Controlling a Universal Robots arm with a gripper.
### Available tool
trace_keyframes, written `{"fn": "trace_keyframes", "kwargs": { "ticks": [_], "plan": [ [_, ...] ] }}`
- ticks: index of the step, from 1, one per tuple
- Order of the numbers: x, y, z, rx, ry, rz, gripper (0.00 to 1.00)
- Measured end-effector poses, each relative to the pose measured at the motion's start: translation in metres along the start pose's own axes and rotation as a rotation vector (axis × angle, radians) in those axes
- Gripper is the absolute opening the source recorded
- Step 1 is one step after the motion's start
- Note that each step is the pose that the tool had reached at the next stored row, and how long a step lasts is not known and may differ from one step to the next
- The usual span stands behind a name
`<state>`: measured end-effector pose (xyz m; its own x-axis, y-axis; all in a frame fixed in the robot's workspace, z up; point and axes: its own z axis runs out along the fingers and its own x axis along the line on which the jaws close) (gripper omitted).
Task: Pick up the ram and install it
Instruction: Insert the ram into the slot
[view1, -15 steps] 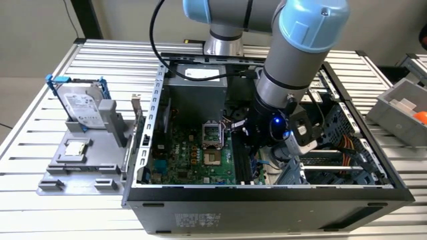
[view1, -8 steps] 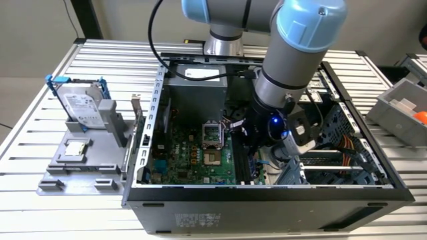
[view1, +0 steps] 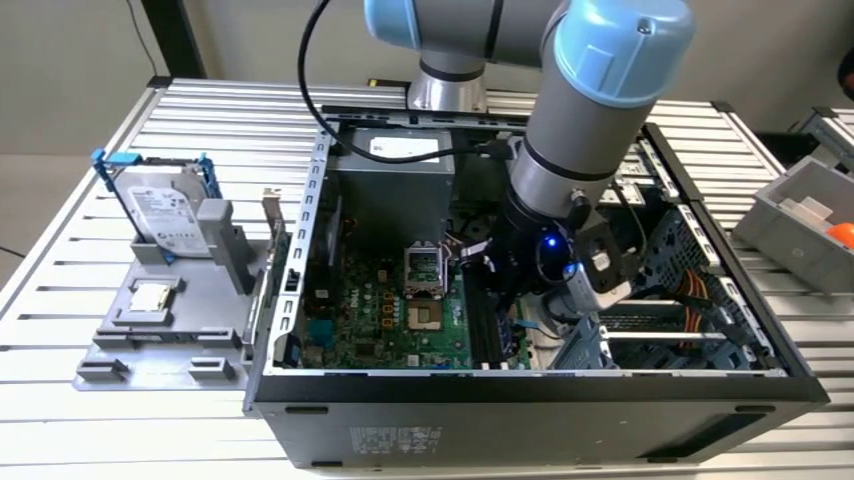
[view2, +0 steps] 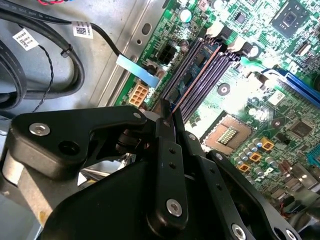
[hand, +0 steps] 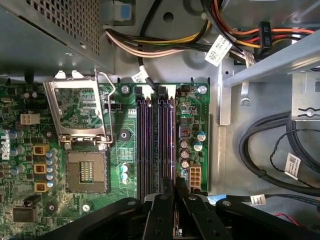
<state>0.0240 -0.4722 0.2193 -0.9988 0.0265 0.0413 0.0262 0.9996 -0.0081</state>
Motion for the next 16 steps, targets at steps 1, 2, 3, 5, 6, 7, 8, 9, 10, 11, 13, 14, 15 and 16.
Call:
{"fn": "trace_keyframes", "kwargs": {
  "ticks": [1,2,3,5,6,7,8,9,10,11,13,14,15,16],
  "plan": [
    [-0.0002,0.0001,0.0009,0.0000,0.0001,0.003,0.00],
    [-0.0003,0.0001,0.0009,0.0000,0.0001,0.006,0.00],
    [-0.0003,0.0001,0.0011,-0.0001,0.0001,0.009,0.00],
    [-0.0003,0.0001,0.0013,-0.0002,0.0001,0.010,0.00],
    [-0.0003,0.0001,0.0016,-0.0003,0.0001,0.011,0.00],
    [-0.0003,0.0001,0.0018,-0.0002,0.0001,0.011,0.00],
    [-0.0004,0.0001,0.0022,0.0000,0.0001,0.012,0.00],
    [-0.0004,0.0002,0.0030,0.0002,-0.0001,0.012,0.00],
    [-0.0004,0.0003,0.0041,-0.0003,-0.0003,0.013,0.00],
    [-0.0005,0.0004,0.0044,0.0019,-0.0003,0.013,0.00],
    [-0.0005,0.0001,0.0052,0.0068,0.0000,0.014,0.00],
    [-0.0005,0.0001,0.0053,0.0070,-0.0001,0.014,0.00],
    [-0.0005,0.0001,0.0053,0.0072,-0.0001,0.014,0.00],
    [-0.0004,0.0004,0.0054,0.0075,-0.0001,0.015,0.00]
  ]
}}
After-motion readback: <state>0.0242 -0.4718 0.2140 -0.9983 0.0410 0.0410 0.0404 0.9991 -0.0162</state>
